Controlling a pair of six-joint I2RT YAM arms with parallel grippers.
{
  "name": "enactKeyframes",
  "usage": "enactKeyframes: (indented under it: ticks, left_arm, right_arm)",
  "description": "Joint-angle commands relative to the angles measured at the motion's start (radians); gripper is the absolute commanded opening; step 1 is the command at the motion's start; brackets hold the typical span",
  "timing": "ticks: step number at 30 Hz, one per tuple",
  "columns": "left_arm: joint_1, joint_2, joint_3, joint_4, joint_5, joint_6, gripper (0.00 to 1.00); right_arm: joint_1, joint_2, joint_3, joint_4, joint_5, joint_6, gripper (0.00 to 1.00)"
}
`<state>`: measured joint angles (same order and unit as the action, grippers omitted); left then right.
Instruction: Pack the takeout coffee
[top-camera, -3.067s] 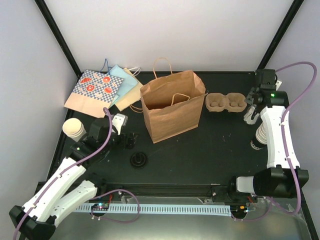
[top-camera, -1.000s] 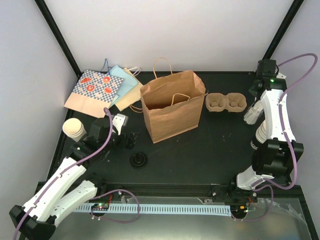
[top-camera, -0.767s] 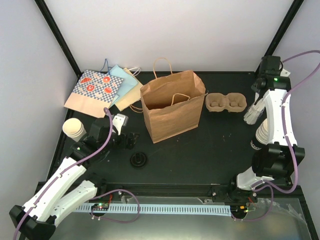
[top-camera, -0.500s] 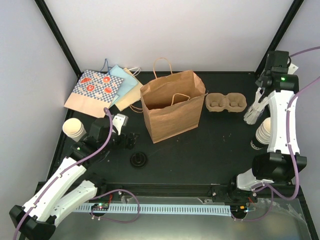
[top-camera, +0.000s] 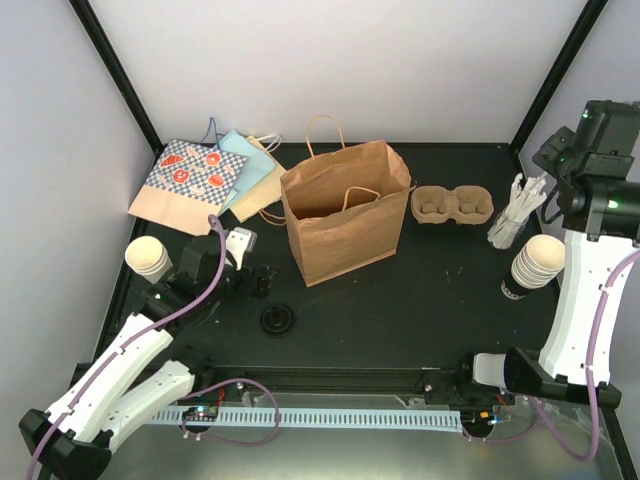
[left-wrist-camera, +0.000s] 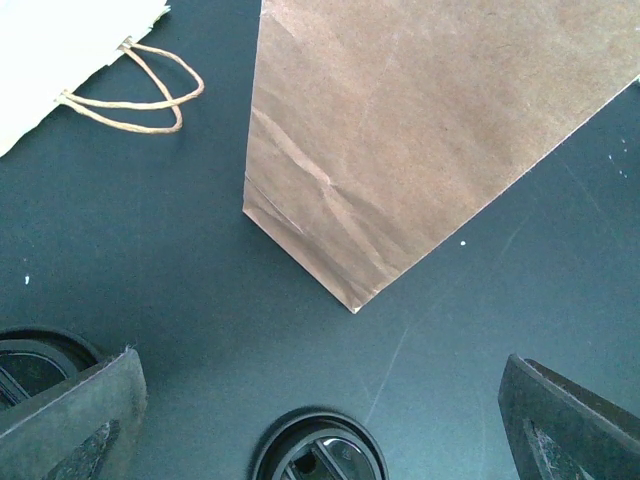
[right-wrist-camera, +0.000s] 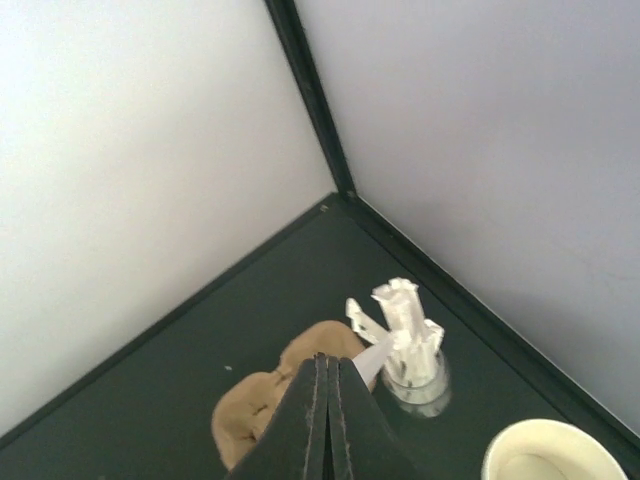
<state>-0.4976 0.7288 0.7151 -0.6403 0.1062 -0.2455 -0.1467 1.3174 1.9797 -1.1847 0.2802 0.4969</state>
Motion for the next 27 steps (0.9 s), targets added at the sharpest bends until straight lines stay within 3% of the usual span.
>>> enactKeyframes:
  ticks: [1, 17, 27]
  left_arm:
    - [0.004, 0.003, 0.003, 0.010, -0.004, 0.006, 0.99]
    - [0.004, 0.004, 0.002, 0.008, -0.023, 0.003, 0.99]
    - [0.004, 0.006, 0.004, 0.005, -0.031, 0.000, 0.99]
  right_arm:
    - [-0.005, -0.037, 0.076, -0.021, -0.141, -0.026, 0.01]
    - [-0.005, -0.094, 0.141, 0.038, -0.741, 0.037, 0.01]
    - [-0.004, -0.124, 0.063, 0.297, -1.055, 0.197, 0.01]
